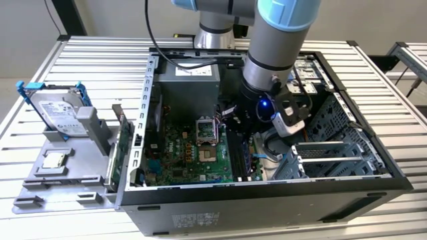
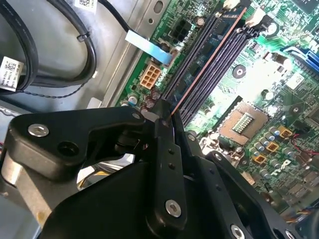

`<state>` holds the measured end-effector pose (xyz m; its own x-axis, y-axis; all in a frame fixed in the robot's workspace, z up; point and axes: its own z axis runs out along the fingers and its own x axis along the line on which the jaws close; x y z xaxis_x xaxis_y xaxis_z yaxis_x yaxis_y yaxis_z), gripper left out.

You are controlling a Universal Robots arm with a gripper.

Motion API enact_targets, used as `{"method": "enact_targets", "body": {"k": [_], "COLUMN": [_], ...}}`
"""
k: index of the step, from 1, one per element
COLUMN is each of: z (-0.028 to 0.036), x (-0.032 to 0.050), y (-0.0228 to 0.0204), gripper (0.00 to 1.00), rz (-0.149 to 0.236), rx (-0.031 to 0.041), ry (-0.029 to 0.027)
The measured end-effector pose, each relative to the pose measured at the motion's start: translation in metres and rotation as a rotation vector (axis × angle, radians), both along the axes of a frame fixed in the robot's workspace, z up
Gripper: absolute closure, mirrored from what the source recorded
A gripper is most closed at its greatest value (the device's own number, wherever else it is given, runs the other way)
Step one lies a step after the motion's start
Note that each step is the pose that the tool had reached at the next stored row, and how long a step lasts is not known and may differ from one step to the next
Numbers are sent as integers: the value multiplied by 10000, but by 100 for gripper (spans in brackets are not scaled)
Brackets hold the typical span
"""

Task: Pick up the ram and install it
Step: 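Insert the ram into the slot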

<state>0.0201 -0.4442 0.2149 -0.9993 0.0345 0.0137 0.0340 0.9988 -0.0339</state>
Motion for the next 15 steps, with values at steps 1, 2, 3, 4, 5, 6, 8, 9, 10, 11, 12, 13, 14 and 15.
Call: {"method": "enact_targets", "body": {"k": [1, 2, 3, 4, 5, 6, 8, 9, 10, 11, 12, 13, 14, 15], "z": [2, 5, 5, 5, 5, 5, 5, 5, 7, 13, 17, 37, 66, 93], "x": [-1, -3, -3, -3, -3, -4, -4, -4, -4, -4, -4, -4, -4, -4], "y": [2, 2, 4, 4, 4, 4, 4, 4, 4, 4, 4, 4, 3, 4], "gripper": [100, 100, 100, 100, 100, 100, 100, 100, 100, 100, 100, 100, 100, 100], "rz": [-17, -30, -34, -35, -35, -35, -35, -35, -35, -36, -35, -35, -36, -36], "rx": [-16, -34, -47, -67, -86, -93, -96, -95, -96, -97, -98, -98, -103, -102], "ry": [-3, -2, -1, -1, -1, -1, -1, -1, -1, -1, -1, -1, 0, 0]}}
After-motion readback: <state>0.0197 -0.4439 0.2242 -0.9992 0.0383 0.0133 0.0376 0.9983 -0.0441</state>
